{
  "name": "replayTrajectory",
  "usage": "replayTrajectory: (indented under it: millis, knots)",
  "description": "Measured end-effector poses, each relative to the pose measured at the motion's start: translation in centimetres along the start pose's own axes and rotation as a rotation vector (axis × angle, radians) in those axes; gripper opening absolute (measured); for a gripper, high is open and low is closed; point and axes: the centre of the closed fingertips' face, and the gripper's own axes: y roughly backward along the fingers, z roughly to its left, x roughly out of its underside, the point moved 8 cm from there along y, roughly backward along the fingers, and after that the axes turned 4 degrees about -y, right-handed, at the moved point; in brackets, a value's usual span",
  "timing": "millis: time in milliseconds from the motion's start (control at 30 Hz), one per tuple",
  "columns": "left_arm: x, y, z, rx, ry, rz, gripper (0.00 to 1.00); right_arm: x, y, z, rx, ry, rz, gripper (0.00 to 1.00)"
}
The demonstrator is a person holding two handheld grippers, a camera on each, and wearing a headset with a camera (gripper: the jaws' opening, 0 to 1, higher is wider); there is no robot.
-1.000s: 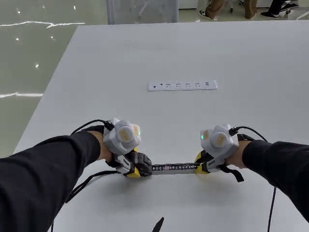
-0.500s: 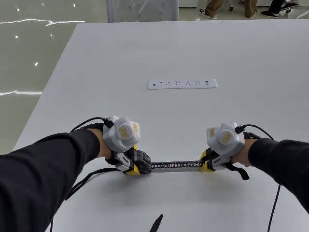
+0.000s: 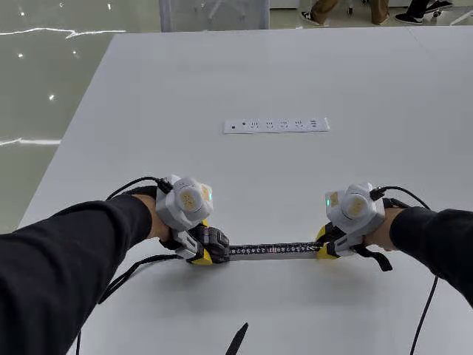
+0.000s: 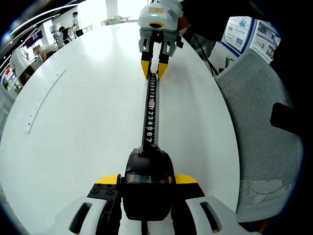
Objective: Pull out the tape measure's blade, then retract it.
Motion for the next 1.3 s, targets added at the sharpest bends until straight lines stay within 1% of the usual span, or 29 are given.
replayTrajectory:
  millis: [767,1300]
  knots:
    - [0.0,0.0,0.0,-0.004,0.001,-0.006,0.35,2.2,1.3,-0.2,0.019,-0.019,0.025,0.10]
    - [0.0,0.0,0.0,-0.005,0.002,-0.012,0.35,3.2,1.8,-0.3,0.030,-0.033,0.031,0.10]
